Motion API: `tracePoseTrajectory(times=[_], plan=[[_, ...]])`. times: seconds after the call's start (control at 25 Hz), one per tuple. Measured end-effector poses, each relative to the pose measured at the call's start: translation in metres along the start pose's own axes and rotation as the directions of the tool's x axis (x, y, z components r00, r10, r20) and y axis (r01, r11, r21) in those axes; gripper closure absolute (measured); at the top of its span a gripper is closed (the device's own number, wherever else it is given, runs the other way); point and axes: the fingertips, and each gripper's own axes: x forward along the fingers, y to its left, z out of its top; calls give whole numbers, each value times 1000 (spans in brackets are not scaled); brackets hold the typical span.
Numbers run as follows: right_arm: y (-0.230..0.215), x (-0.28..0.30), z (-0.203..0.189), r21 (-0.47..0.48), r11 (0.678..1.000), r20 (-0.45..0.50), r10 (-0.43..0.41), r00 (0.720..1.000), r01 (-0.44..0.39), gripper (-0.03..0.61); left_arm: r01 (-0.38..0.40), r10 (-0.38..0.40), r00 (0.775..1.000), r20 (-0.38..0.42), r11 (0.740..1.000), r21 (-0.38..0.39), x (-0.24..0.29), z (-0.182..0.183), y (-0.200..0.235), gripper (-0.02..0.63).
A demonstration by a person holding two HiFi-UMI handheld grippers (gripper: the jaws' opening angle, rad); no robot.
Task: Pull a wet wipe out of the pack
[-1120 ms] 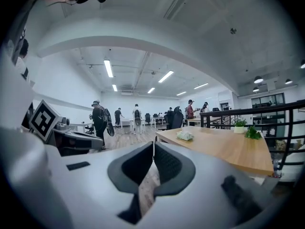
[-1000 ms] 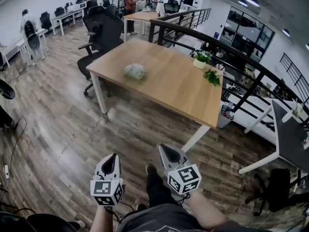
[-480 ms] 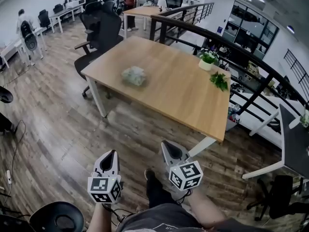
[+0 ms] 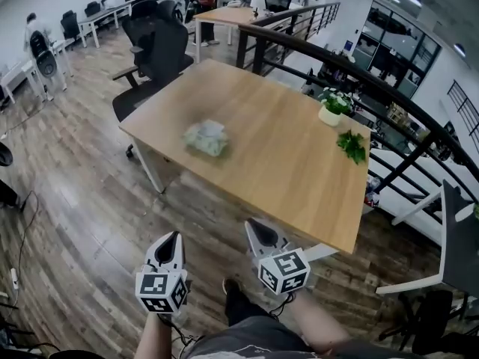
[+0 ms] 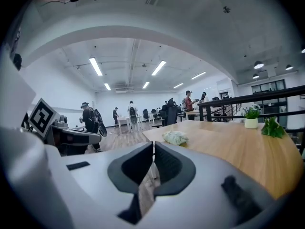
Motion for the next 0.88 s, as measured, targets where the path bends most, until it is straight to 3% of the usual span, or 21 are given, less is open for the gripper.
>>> tracePoseTrajectory(times=[0.4, 0.88], plan=[[-70, 90, 26, 19, 999, -19, 45, 999, -44, 552, -18, 18, 1000, -8, 1000, 0, 99, 39, 18, 598], [-115, 149, 27, 52, 994, -34, 95, 995, -93, 551, -42, 42, 999, 7, 999, -3, 171, 64, 25, 598]])
